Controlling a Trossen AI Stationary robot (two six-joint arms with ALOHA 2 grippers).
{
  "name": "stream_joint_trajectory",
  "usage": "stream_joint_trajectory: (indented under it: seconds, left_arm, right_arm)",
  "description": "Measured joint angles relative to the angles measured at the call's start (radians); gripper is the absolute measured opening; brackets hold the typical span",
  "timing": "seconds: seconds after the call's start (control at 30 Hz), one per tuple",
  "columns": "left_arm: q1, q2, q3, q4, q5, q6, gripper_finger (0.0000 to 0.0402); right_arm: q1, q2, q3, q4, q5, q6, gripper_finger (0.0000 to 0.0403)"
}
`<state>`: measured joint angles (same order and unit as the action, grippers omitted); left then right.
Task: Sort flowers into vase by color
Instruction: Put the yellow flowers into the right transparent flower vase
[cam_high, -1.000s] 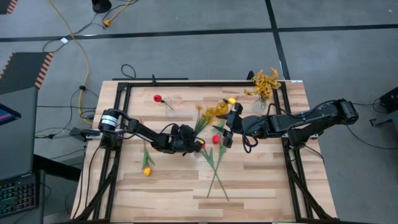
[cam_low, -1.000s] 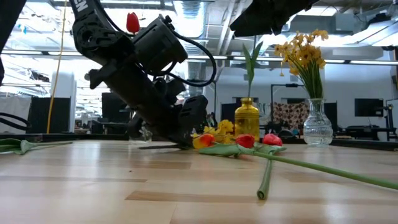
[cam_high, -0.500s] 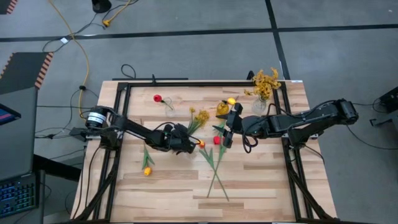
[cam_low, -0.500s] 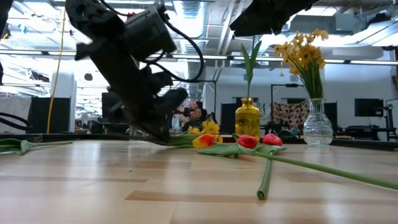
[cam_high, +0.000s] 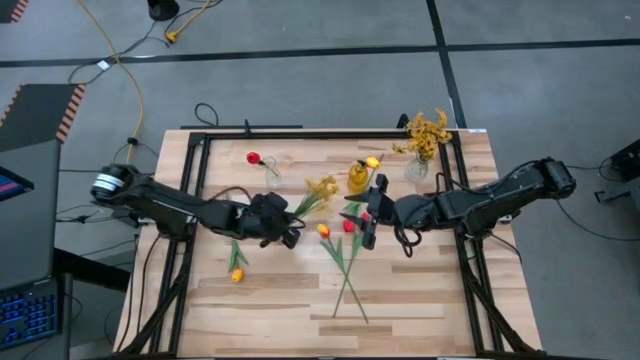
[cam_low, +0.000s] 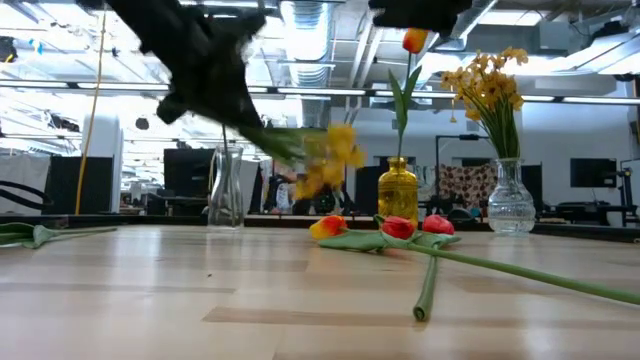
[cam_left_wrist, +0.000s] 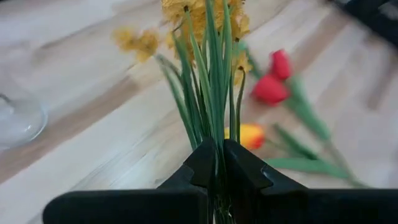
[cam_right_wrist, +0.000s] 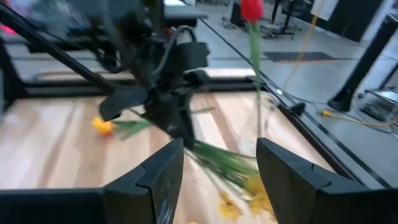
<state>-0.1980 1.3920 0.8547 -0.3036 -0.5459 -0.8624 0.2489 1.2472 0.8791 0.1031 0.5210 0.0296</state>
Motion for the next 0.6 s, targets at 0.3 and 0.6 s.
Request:
stream_joint_trajectory:
  seconds: [0.3,0.6]
  left_arm:
    - [-0.052,-0.142,0.0,0.071,-0.062,0.051,0.0015]
    - [-0.081,-0.154,0.0,0.369,-0.111,0.267,0.0015]
  right_arm:
    - [0.083,0.0,0.0,0.1,0.0,0.147,0.023]
    - [0.119,-0.001,0.0,0.126,0.0,0.292,0.023]
